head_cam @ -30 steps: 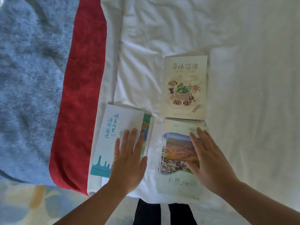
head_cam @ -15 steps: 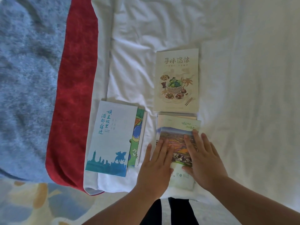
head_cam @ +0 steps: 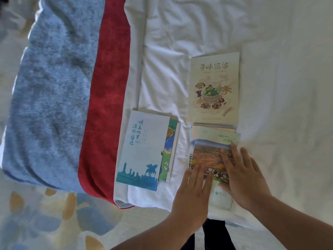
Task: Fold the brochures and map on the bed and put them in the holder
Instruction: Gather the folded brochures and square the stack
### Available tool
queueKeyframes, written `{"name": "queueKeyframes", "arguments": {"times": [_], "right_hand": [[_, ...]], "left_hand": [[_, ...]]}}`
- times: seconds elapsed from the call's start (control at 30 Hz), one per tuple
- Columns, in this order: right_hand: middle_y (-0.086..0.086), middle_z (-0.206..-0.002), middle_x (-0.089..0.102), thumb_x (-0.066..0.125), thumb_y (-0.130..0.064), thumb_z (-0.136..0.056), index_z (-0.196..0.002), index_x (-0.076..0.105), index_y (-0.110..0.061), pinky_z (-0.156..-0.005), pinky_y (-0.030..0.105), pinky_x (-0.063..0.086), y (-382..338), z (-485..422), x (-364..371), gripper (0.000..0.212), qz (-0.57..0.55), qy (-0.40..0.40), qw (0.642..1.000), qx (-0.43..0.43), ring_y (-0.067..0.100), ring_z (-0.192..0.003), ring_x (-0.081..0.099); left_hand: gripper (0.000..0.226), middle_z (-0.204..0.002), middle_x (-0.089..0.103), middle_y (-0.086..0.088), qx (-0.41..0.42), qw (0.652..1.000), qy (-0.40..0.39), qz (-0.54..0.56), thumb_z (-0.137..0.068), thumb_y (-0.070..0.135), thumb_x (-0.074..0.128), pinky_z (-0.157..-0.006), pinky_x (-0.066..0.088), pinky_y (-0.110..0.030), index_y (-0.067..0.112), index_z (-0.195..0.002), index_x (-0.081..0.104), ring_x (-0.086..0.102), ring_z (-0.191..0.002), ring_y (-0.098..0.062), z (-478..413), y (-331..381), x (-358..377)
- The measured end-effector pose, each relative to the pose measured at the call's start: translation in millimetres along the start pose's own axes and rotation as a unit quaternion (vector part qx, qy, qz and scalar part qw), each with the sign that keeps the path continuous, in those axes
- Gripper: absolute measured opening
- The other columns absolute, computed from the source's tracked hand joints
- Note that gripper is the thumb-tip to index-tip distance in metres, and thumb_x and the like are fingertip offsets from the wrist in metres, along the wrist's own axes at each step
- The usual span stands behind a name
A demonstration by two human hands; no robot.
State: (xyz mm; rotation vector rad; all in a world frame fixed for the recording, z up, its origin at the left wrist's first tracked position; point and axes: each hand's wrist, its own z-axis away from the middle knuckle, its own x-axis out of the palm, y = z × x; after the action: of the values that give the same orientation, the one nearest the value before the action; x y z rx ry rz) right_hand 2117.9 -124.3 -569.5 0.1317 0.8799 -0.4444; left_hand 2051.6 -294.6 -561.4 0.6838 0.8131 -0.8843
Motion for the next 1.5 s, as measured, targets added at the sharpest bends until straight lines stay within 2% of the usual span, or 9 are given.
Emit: {"name": "queueKeyframes", "arguments": {"times": [0.13, 0.23, 0.4, 0.63, 0.8, 1.17, 1.33, 1.43, 1.5], "right_hand": [[0.015, -0.158, -0.028, 0.046, -0.062, -0.092, -0.152, -0.021, -0.018, -0.121, 0.048, 0.01, -5.0, -2.1, -0.1, 0.101, -0.002, -0.011, 1.0, 0.007, 0.04, -0.148, -0.011], [0.015, -0.158, -0.029, 0.048, -0.06, -0.092, -0.152, -0.021, -0.018, -0.121, 0.049, 0.009, -4.8, -2.1, 0.2, 0.1, -0.012, -0.011, 1.0, 0.012, 0.04, -0.148, -0.014], [0.008, -0.161, -0.023, 0.056, -0.053, -0.091, -0.155, -0.011, -0.025, -0.122, 0.041, 0.015, 1.3, 9.4, -7.2, 0.097, -0.117, 0.014, 0.993, 0.011, 0.031, -0.151, -0.004], [-0.007, -0.162, 0.016, 0.062, -0.034, -0.09, -0.157, 0.003, -0.025, -0.111, 0.034, 0.039, -3.3, 18.2, -27.2, 0.09, -0.358, 0.049, 0.929, 0.078, 0.011, -0.144, 0.028], [-0.013, -0.163, 0.01, 0.057, -0.03, -0.091, -0.157, 0.006, -0.027, -0.109, 0.027, 0.036, -9.1, 11.8, -37.0, 0.084, -0.4, 0.05, 0.911, 0.087, 0.005, -0.145, 0.023], [-0.015, -0.123, 0.06, 0.057, -0.021, -0.084, -0.129, 0.044, -0.044, -0.091, 0.037, 0.051, -8.2, 10.3, -43.7, 0.052, -0.526, 0.034, 0.836, 0.154, 0.005, -0.11, 0.058], [-0.01, -0.15, 0.041, 0.058, -0.028, -0.089, -0.15, 0.033, -0.03, -0.088, 0.023, 0.042, -9.4, 7.8, -40.4, 0.065, -0.518, 0.018, 0.837, 0.177, 0.008, -0.131, 0.045], [-0.01, -0.153, 0.037, 0.058, -0.028, -0.091, -0.151, 0.031, -0.028, -0.068, 0.011, 0.036, -9.5, 5.9, -39.9, 0.066, -0.53, 0.016, 0.827, 0.187, 0.006, -0.128, 0.046], [-0.01, -0.152, 0.038, 0.058, -0.028, -0.09, -0.15, 0.032, -0.028, -0.072, 0.015, 0.037, -10.6, 6.2, -39.5, 0.065, -0.523, 0.018, 0.832, 0.183, 0.006, -0.125, 0.047]], "left_hand": [[0.079, -0.159, 0.002, -0.024, 0.011, 1.0, 0.011, -0.015, -0.086, 0.012, 0.054, -0.118, 0.005, -0.05, 0.006, -0.154, 0.015, -0.001, -0.147, -0.038, -1.0, -3.5, 7.3], [0.081, -0.151, 0.035, -0.022, -0.005, 1.0, -0.01, 0.001, -0.07, 0.017, 0.074, -0.111, 0.036, -0.045, 0.009, -0.145, 0.044, 0.031, -0.141, -0.035, -1.5, -0.3, 1.9], [0.072, -0.149, 0.041, -0.017, 0.021, 0.995, 0.052, 0.085, -0.072, 0.032, 0.079, -0.107, 0.041, -0.043, 0.014, -0.137, 0.055, 0.039, -0.138, -0.031, 4.0, -4.3, -8.7], [0.085, -0.162, -0.014, -0.004, -0.099, 0.961, 0.093, 0.242, -0.097, 0.03, 0.05, -0.121, 0.011, -0.032, 0.026, -0.153, -0.013, -0.01, -0.15, -0.02, -18.0, -9.9, -36.5], [0.074, -0.163, 0.0, -0.001, -0.158, 0.932, 0.086, 0.314, -0.098, 0.026, 0.047, -0.115, 0.027, -0.034, 0.021, -0.154, -0.001, 0.005, -0.148, -0.019, -41.4, -7.4, -47.6], [0.06, -0.149, 0.037, 0.002, -0.198, 0.884, 0.083, 0.415, -0.093, 0.019, 0.046, -0.11, 0.035, -0.049, 0.026, -0.148, 0.024, 0.033, -0.136, -0.024, -42.0, -7.5, -54.0], [0.058, -0.152, 0.032, 0.007, -0.206, 0.882, 0.07, 0.418, -0.092, 0.02, 0.045, -0.109, 0.031, -0.041, 0.029, -0.148, 0.028, 0.028, -0.137, -0.02, -42.6, -11.1, -54.2], [0.058, -0.154, 0.029, 0.009, -0.203, 0.885, 0.068, 0.414, -0.093, 0.022, 0.044, -0.109, 0.031, -0.039, 0.031, -0.148, 0.029, 0.027, -0.139, -0.019, -42.2, -13.0, -52.6], [0.056, -0.156, 0.025, 0.01, -0.206, 0.886, 0.066, 0.41, -0.093, 0.023, 0.045, -0.106, 0.031, -0.036, 0.031, -0.147, 0.03, 0.025, -0.139, -0.018, -41.5, -12.6, -52.2]]}}
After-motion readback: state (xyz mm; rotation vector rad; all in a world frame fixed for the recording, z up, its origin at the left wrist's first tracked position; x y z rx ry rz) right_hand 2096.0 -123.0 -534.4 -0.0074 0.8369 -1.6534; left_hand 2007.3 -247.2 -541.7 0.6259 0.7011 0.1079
